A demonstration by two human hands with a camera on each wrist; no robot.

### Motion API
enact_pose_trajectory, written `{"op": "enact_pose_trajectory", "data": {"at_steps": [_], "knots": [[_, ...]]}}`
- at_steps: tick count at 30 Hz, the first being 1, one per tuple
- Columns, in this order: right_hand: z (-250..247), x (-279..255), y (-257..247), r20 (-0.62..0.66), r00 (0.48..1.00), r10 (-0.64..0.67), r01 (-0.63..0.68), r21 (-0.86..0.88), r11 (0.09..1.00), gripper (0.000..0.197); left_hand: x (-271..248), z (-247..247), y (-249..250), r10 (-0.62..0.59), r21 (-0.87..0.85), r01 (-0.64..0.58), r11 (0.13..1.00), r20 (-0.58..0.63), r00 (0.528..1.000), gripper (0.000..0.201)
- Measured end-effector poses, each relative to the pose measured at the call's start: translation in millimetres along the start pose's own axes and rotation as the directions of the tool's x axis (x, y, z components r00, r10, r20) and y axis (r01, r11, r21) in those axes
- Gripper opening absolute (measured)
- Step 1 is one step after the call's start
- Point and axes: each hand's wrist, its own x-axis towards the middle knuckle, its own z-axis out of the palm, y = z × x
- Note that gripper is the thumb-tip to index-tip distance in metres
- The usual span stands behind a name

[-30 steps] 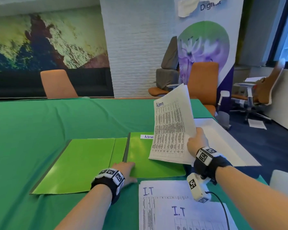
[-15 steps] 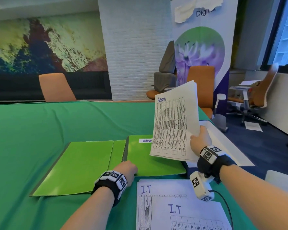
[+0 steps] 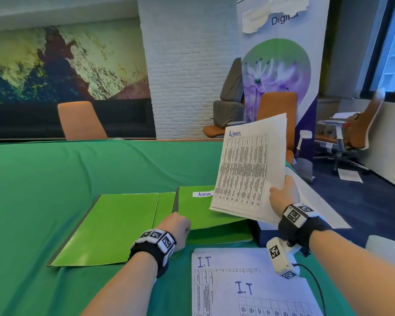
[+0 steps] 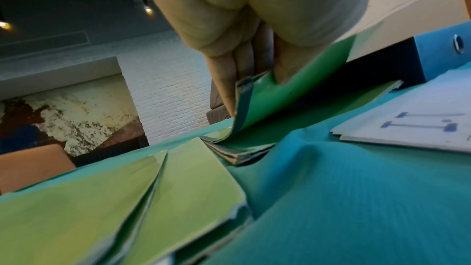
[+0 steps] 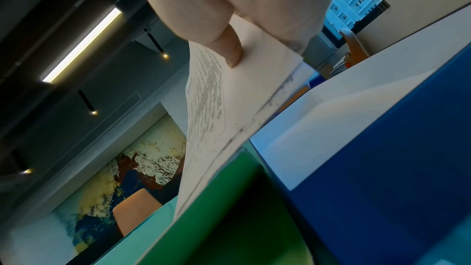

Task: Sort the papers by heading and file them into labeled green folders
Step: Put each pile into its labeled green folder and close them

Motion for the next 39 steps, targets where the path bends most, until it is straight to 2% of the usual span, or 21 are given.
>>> {"op": "enact_pose_trajectory", "data": {"at_steps": [7,11,14,17,20,22,24,27,31,33,35,39], "knots": [[-9,5,3,-0.028,1.0,-0.004,0.004,0.024,1.0,0.036,1,-1,-2,-0.072,-0.268,0.056,0.962,-0.05,0.996,0.021],[-10,7,4,-0.055,0.998,0.003,0.0,0.053,0.999,0.038,2,1,-10,-0.145,-0.472,0.123,0.873,-0.01,0.989,0.009],[-11,5,4,-0.057,0.998,0.011,-0.008,0.046,0.999,0.041,2,5,-16,-0.16,-0.552,0.141,0.822,0.015,0.987,0.007],[-13,1,2,-0.075,0.997,0.017,-0.013,0.054,0.998,0.038,-3,9,-19,-0.143,-0.554,0.124,0.823,0.009,0.99,0.031],[-16,1,-4,-0.122,0.992,0.005,0.004,0.073,0.997,0.037,-9,8,-23,-0.126,-0.49,0.068,0.869,-0.086,0.988,0.051],[-16,2,-9,-0.152,0.988,0.003,0.014,0.11,0.994,0.037,-13,5,-29,-0.161,-0.51,0.073,0.857,-0.13,0.978,0.062],[-13,5,-13,-0.157,0.987,0.021,-0.003,0.11,0.994,0.039,-18,1,-37,-0.248,-0.568,0.124,0.814,-0.146,0.958,0.063],[2,10,-10,-0.064,0.998,0.019,-0.019,-0.001,1.0,0.039,-24,-2,-52,-0.392,-0.604,0.236,0.761,-0.139,0.91,0.056],[42,2,-3,0.181,0.982,0.051,-0.01,-0.223,0.975,0.029,-30,-6,-68,-0.477,-0.664,0.289,0.69,-0.117,0.871,0.038],[67,-5,2,0.288,0.953,0.091,-0.002,-0.296,0.955,0.027,-35,-6,-71,-0.462,-0.707,0.269,0.654,-0.091,0.882,0.028],[89,-12,6,0.341,0.931,0.132,0.003,-0.369,0.929,0.025,-39,-4,-73,-0.434,-0.731,0.249,0.635,-0.071,0.898,0.021],[119,-22,13,0.443,0.881,0.168,0.045,-0.431,0.901,0.028,-40,6,-74,-0.338,-0.768,0.199,0.608,-0.024,0.941,0.034]]}}
